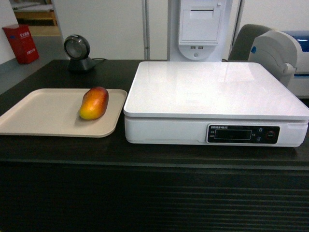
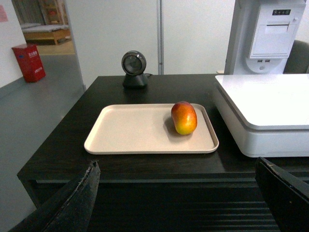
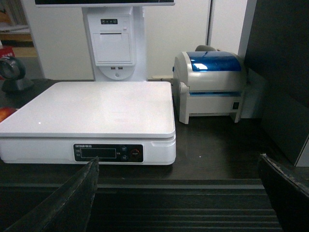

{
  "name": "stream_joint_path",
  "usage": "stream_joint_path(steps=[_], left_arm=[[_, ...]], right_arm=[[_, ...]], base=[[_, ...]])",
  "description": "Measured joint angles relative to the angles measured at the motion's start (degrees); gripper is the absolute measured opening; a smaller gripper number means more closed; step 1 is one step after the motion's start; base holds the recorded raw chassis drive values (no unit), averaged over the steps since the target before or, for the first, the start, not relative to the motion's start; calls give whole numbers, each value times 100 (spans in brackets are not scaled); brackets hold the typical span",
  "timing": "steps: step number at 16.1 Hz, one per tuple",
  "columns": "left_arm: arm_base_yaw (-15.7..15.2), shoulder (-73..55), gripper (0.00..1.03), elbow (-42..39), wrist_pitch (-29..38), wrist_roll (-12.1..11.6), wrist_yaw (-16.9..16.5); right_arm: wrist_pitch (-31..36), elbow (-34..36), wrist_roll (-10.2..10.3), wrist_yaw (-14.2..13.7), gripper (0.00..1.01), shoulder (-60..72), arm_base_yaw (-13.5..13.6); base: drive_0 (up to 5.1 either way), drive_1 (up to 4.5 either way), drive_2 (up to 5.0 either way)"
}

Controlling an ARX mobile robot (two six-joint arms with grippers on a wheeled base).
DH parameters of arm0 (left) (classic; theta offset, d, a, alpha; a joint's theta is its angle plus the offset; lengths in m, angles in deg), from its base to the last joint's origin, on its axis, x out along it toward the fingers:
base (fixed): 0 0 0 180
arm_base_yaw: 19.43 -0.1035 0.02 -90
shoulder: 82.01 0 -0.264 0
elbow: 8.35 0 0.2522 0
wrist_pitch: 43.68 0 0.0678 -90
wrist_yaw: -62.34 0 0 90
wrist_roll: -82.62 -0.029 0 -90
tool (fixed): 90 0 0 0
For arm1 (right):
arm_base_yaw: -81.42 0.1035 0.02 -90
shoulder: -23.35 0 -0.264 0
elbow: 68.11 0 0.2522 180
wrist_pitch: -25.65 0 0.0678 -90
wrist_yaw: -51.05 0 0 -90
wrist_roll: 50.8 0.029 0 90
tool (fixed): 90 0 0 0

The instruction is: Place dark red mango on scale at checkout

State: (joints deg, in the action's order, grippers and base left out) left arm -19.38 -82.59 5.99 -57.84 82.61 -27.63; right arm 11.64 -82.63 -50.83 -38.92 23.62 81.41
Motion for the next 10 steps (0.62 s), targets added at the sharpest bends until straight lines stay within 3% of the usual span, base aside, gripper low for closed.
stream_joint_path(steps=[10], left_arm=[[0, 2, 98, 0, 20, -2, 0]], right_arm=[[7, 0, 0, -2, 98, 0, 0]], base=[[0, 0, 0]])
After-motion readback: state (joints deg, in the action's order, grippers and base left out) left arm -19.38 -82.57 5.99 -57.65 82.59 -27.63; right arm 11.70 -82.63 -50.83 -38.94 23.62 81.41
